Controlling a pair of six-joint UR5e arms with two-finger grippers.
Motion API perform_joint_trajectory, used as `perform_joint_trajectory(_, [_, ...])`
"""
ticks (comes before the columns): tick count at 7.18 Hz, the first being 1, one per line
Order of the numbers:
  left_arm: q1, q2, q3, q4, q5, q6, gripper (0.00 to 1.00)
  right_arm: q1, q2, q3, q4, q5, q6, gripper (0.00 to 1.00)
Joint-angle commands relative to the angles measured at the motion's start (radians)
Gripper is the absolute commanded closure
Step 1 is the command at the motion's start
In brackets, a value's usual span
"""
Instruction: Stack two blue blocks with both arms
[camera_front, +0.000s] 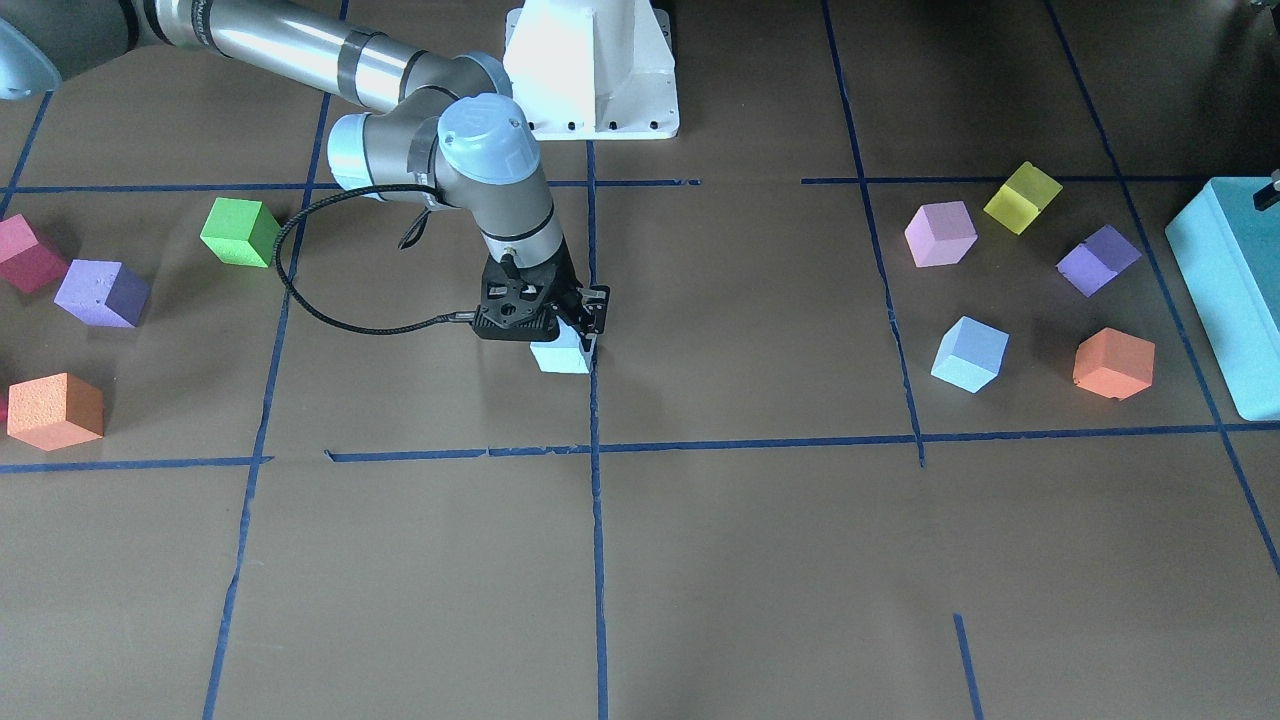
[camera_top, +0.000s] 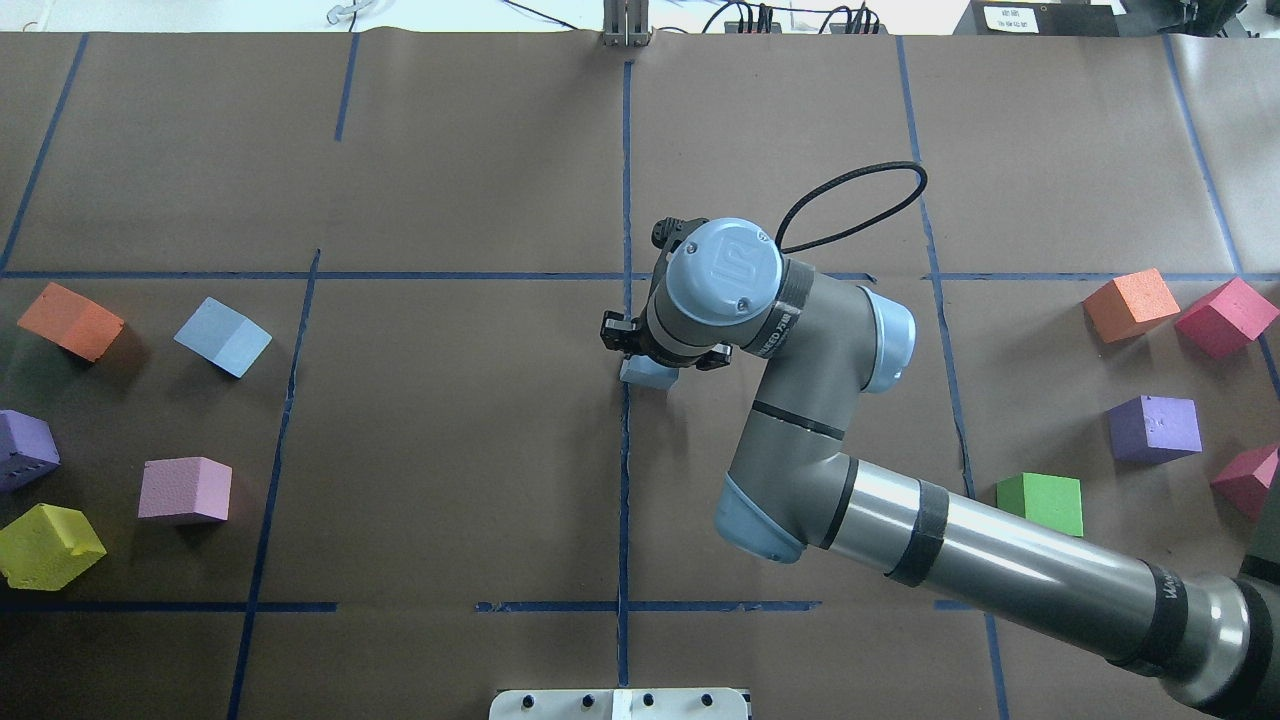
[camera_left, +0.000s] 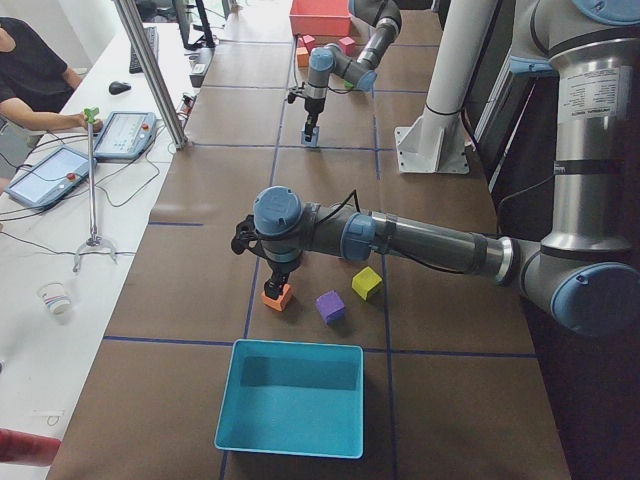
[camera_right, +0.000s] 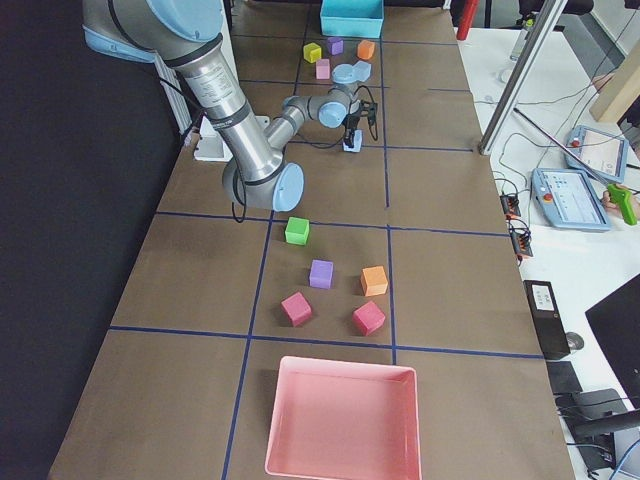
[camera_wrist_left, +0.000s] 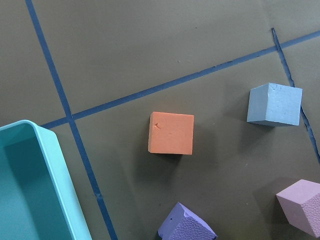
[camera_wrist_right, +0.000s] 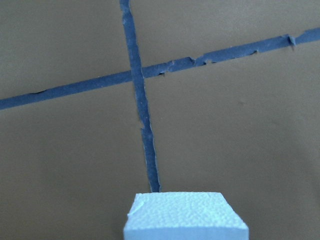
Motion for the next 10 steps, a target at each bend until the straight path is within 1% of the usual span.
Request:
perform_joint_trajectory(1, [0.002, 0.013, 0.0, -0.027, -0.001, -0.003, 0.0, -0.021, 0.026, -0.029, -0.013, -0.018, -0.003, 0.96])
perform_joint_trajectory(2, [0.003, 0.013, -0.006, -0.027, -0.002, -0.038, 0.0, -0.036, 0.032, -0.042, -0.011, -0.047, -0.014, 0.87])
perform_joint_trajectory(3, [0.005, 0.012, -0.007, -0.03, -0.001, -0.069, 0.0, -0.043, 0.039, -0.043, -0.011, -0.049, -0.015, 0.42])
perform_joint_trajectory(4, [0.011, 0.013, 0.0, -0.05, 0.001, -0.071, 0.0, -0.049, 0.041, -0.046, -0.014, -0.051, -0.017, 0.01])
perform_joint_trajectory(5, [0.044, 0.006, -0.012, -0.067, -0.002, -0.077, 0.0, -0.047, 0.046, -0.034, -0.016, -0.052, -0.019, 0.0])
perform_joint_trajectory(6, [0.084, -0.008, -0.021, -0.069, -0.001, -0.125, 0.0, -0.032, 0.043, 0.019, -0.02, -0.046, -0.022, 0.0])
perform_joint_trajectory(7, [0.118, -0.054, -0.021, -0.069, 0.002, -0.232, 0.0, 0.007, 0.012, 0.186, -0.145, -0.025, -0.023, 0.0])
perform_joint_trajectory(8, [0.183, -0.08, -0.021, -0.067, 0.007, -0.242, 0.0, 0.047, -0.061, 0.407, -0.291, -0.002, -0.029, 0.0])
perform_joint_trajectory(9, [0.258, -0.13, -0.018, -0.064, 0.014, -0.244, 0.0, 0.107, -0.164, 0.585, -0.324, 0.056, -0.064, 0.0])
perform_joint_trajectory(10, [0.302, -0.175, -0.011, -0.063, 0.063, -0.247, 0.0, 0.173, -0.259, 0.658, -0.323, 0.131, -0.066, 0.0])
